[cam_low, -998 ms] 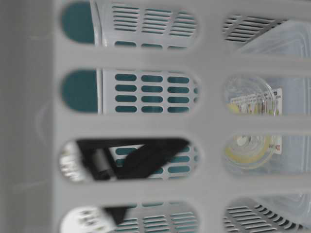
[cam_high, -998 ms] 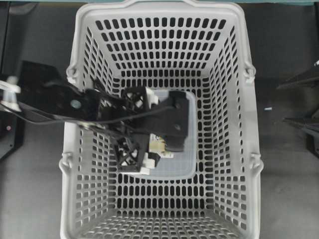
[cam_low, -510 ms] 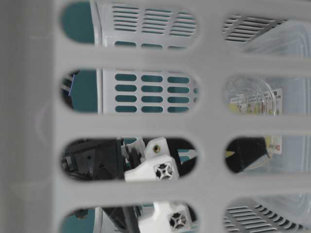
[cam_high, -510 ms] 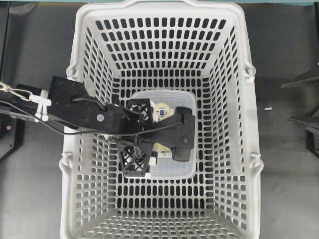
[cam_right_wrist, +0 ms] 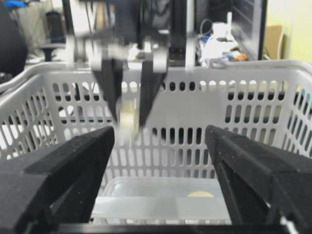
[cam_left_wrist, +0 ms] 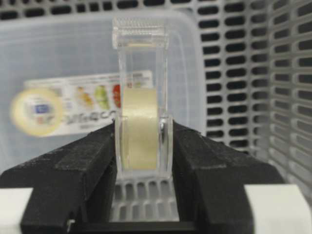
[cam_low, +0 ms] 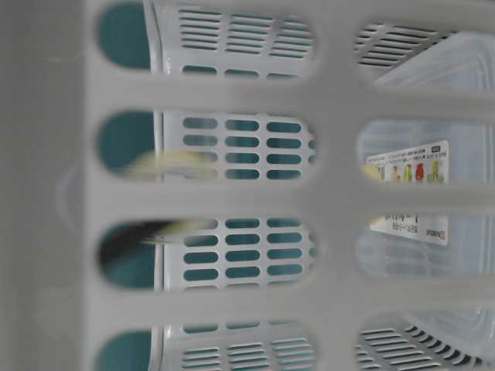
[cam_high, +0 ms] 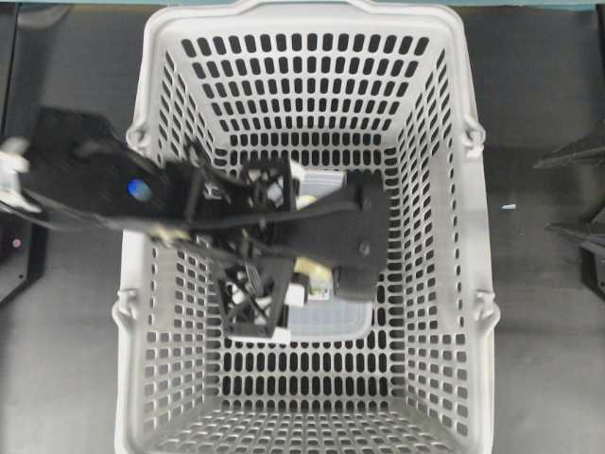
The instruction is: Pick up the tape dispenser from the shopping basket with the left arm.
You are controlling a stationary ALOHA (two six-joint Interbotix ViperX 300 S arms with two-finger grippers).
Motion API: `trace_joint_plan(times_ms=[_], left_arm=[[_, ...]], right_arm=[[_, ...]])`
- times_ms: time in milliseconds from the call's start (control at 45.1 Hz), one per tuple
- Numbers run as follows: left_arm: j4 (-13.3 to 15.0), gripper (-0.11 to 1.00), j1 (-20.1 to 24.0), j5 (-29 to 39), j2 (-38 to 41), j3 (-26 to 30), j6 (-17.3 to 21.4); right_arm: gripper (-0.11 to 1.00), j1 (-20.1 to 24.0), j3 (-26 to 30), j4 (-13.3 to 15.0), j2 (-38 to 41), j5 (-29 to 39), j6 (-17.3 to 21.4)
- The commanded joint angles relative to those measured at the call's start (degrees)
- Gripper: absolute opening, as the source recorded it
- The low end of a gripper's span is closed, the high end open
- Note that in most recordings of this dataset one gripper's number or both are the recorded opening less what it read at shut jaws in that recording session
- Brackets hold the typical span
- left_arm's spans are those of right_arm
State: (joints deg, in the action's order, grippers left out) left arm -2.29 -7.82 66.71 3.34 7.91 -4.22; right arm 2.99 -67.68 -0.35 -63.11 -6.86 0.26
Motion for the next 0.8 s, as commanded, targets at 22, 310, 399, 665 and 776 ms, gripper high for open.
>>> trace_joint_plan(times_ms=[22,310,399,665,776], left_arm=[[-0.3,0.3,0.6,8.3,-1.8,9.8,0.2],[-0.3,0.3,0.7,13.0,-0.1,12.6,0.0],[-0.3,0.3,0.9,12.9,0.0,11.9,-0.4],[-0.3,0.3,0.6,4.9,-0.6,4.6,-0.9],[-0.3,0.3,0.6,1.6,-1.8,1.7,-0.9]], right_arm=[[0.73,0.2,0.4,-0.1,0.1,-0.3,0.1],[0.73,0.2,0.4,-0.1,-0.1,-0.2,0.1],[0.73,0.3,0.4,-0.1,-0.2,-0.3,0.1],[0.73,0.2,0.4,-0.1,-0.3,-0.3,0.1],[0.73,0.2,0.4,-0.1,-0.5,-0.3,0.1]])
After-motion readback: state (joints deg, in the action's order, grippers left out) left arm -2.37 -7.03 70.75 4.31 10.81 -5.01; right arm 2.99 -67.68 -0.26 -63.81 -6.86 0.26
